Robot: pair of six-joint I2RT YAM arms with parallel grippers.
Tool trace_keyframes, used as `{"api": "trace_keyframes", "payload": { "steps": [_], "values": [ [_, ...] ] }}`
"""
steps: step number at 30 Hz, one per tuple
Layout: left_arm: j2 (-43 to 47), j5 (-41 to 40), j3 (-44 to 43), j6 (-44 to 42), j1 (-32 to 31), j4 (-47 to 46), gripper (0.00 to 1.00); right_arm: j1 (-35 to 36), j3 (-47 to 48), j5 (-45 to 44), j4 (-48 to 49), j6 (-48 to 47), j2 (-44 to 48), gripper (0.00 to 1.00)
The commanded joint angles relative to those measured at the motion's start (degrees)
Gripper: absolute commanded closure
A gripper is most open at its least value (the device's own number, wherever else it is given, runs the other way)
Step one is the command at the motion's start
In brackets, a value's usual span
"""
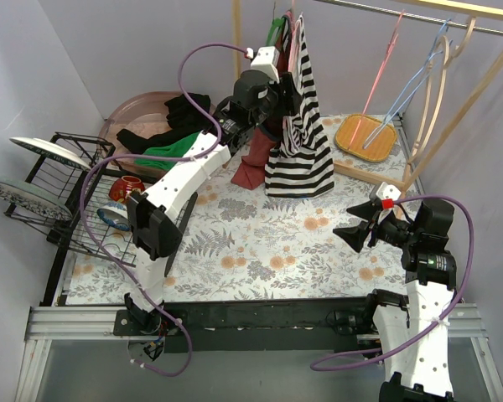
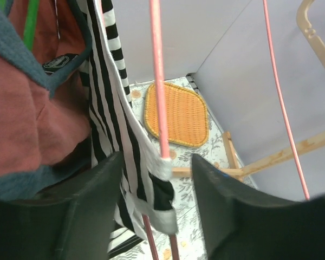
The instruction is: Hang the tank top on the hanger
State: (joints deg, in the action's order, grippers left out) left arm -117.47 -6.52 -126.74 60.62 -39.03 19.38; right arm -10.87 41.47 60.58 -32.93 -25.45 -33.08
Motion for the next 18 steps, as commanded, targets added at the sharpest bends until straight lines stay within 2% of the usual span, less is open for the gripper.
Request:
{"api": "trace_keyframes", "payload": {
  "steps": [1, 7, 13, 14, 18],
  "values": [
    [9.5, 0.9, 2.1, -0.6, 0.4, 0.0, 0.4, -0.3, 3.5, -0.1, -2.2, -1.7, -0.2, 0.25],
    [19.6, 4.7, 11.3, 0.5, 2.0, -1.6, 0.2, -0.3, 10.6, -6.1, -9.6, -4.1, -2.3, 0.25],
    [29.8, 11.0, 21.1, 1.3, 3.3, -2.2, 0.07, -0.2, 18.4, -13.9, -12.5, -1.5, -2.2, 0.23],
    [31.5, 12.7, 22.5, 1.1, 3.5, -2.2, 0.03, -0.2, 19.3, -17.0, -12.6, -0.3, -2.0, 0.22],
    [40.1, 14.5, 30.7, -0.1, 4.0, -2.1, 0.02, -0.2, 23.7, -27.3, -10.7, 6.7, -0.8, 0.1]
  ]
}}
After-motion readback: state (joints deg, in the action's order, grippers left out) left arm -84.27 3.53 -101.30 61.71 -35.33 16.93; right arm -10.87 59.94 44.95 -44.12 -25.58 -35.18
